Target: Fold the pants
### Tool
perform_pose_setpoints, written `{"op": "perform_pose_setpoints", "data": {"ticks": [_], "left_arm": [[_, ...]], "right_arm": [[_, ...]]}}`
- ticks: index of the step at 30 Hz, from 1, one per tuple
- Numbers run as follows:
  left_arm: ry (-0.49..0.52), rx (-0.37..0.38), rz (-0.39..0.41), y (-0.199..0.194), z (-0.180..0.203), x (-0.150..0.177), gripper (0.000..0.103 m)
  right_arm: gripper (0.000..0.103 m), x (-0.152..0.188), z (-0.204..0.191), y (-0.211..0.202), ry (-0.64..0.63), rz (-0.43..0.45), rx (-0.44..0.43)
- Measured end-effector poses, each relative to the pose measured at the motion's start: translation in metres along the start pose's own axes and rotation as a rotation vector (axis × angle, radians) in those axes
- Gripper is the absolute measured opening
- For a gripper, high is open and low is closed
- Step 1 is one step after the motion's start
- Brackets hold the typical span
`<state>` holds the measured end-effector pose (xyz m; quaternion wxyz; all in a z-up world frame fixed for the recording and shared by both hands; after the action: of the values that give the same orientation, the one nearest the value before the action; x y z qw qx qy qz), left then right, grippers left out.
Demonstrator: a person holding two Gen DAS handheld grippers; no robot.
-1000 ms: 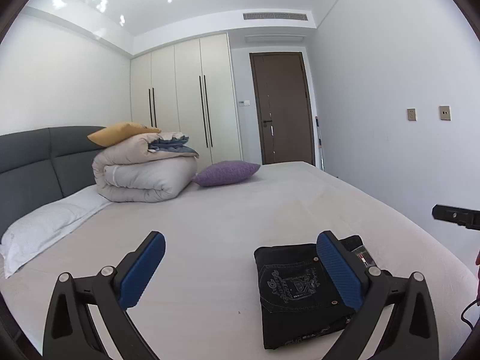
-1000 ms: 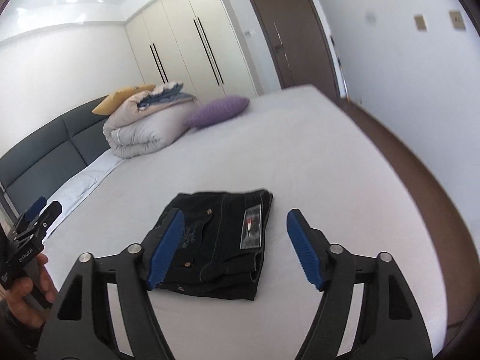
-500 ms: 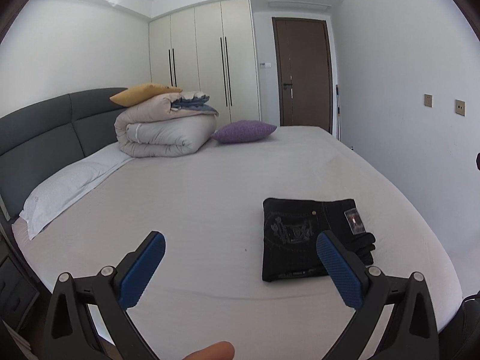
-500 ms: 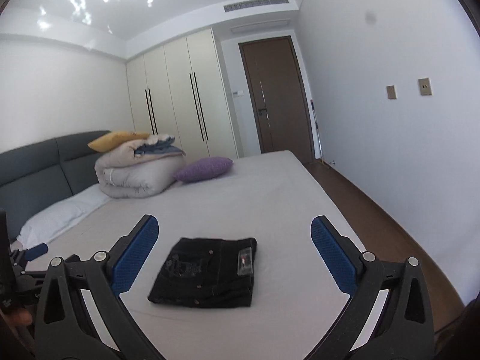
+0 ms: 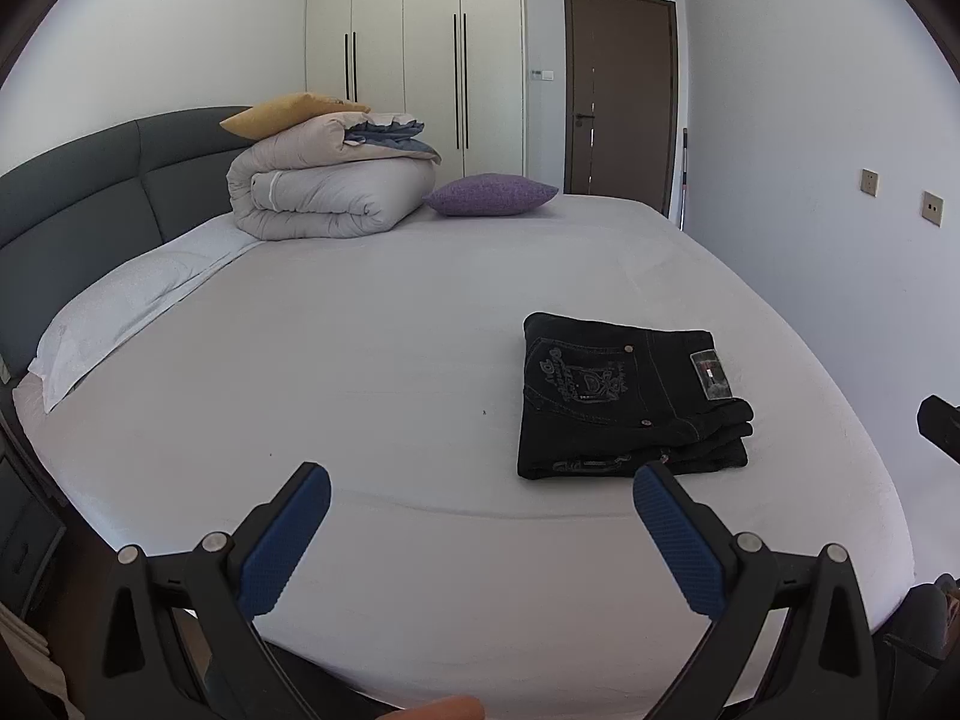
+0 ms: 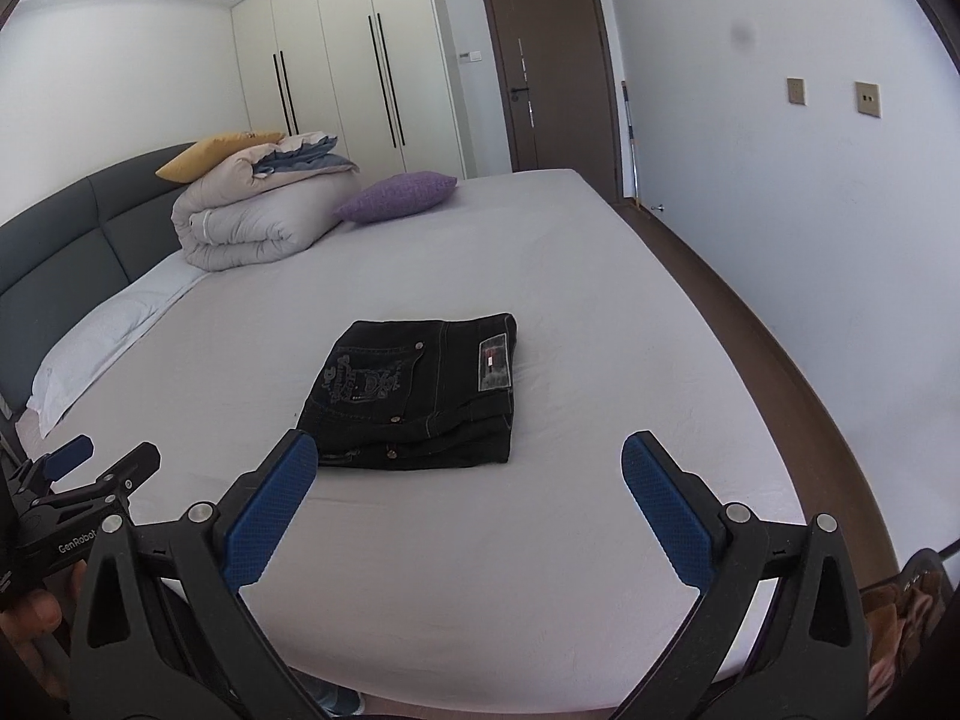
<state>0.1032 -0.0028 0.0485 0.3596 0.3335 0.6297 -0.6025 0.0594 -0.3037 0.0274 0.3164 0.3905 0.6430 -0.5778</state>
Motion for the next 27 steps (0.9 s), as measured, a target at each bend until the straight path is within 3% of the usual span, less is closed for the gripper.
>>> {"op": "perform_pose_setpoints", "data": {"ticks": [12,27], "left_arm": [[-0.003,0.001,-0.036,0.007,0.0,0.013,0.103],[0.0,-0.001,-0.069,0.017,-0.001,0.024,0.103]], "right_arm": [[0.103,0.021,-0.022,0.025,-0.05,-0.077,-0.023],[0.103,0.03,-0.017,0.04,-0.051,-0.117,-0.026]]}}
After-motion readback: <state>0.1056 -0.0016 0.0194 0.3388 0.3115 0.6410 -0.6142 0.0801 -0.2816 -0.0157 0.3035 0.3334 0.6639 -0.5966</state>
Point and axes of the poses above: each gripper's, at about its wrist camera, not at the fingertips, and y roughly the way its jaws point, z to its right, x to its underside, the point moved 6 cm from there along y, roughly the way its jaws point, and after that the axes turned 5 degrees about z, right-handed, at the moved point
